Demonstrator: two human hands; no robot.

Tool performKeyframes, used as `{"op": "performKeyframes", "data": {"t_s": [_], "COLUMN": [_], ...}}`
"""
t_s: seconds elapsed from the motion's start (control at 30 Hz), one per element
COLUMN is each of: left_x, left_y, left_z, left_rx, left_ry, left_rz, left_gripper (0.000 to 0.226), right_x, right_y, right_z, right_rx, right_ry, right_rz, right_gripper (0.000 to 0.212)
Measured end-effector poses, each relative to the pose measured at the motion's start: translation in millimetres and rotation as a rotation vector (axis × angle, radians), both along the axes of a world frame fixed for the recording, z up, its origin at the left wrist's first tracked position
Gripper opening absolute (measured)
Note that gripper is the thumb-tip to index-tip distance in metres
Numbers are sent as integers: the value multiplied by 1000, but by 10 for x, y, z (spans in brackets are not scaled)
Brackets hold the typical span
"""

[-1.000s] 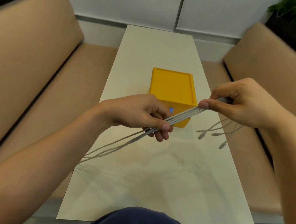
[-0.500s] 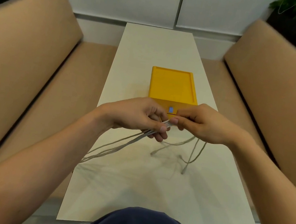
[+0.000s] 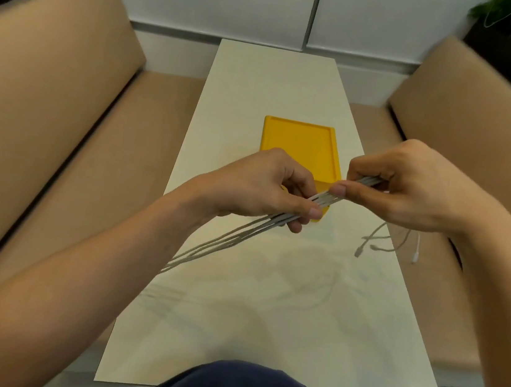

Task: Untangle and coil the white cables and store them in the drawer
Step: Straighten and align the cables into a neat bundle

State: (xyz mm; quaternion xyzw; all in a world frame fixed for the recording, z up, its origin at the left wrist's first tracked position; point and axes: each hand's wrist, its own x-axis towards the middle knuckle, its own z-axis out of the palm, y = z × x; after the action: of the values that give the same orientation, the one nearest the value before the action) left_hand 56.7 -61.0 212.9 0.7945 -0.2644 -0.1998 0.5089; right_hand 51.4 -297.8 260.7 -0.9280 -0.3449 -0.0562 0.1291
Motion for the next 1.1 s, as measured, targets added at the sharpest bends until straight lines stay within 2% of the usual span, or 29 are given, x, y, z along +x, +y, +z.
{"op": "performKeyframes", "data": {"t_s": [0.1, 0.2, 0.3, 0.53, 0.73, 0.83, 0.9, 1.0, 1.1], "left_x": [-48, -81, -81, -97, -71, -73, -82, -105, -122], "left_y": [-58, -27, 20, 85, 118, 149, 177, 203, 222], "left_z": [-106, -245, -283, -261, -267, -271, -267, -259, -273], "left_rx": [10, 58, 84, 46, 68, 90, 89, 104, 144], "left_ry": [15, 162, 175, 229, 272, 271, 261, 250, 257], "left_rz": [7, -43, -27, 6, 11, 3, 1, -12, -37], "left_gripper": [11, 15, 19, 11, 10, 12, 11, 16, 17], "right_x": [31, 55, 68, 142, 146, -64, -129, -115, -78], "right_y": [-56, -101, -177, -308, -111, 194, 301, 268, 211], "right_z": [-78, -192, -328, -421, -648, -658, -714, -786, -716], "right_rx": [-8, -35, -9, -2, -68, 129, 97, 161, 199], "right_ry": [-114, -242, -359, -446, -241, 105, 303, 386, 389], "right_rz": [-87, -123, -136, -132, -195, -81, -24, 19, 41], "right_gripper": [61, 56, 49, 51, 49, 42, 40, 42, 40]}}
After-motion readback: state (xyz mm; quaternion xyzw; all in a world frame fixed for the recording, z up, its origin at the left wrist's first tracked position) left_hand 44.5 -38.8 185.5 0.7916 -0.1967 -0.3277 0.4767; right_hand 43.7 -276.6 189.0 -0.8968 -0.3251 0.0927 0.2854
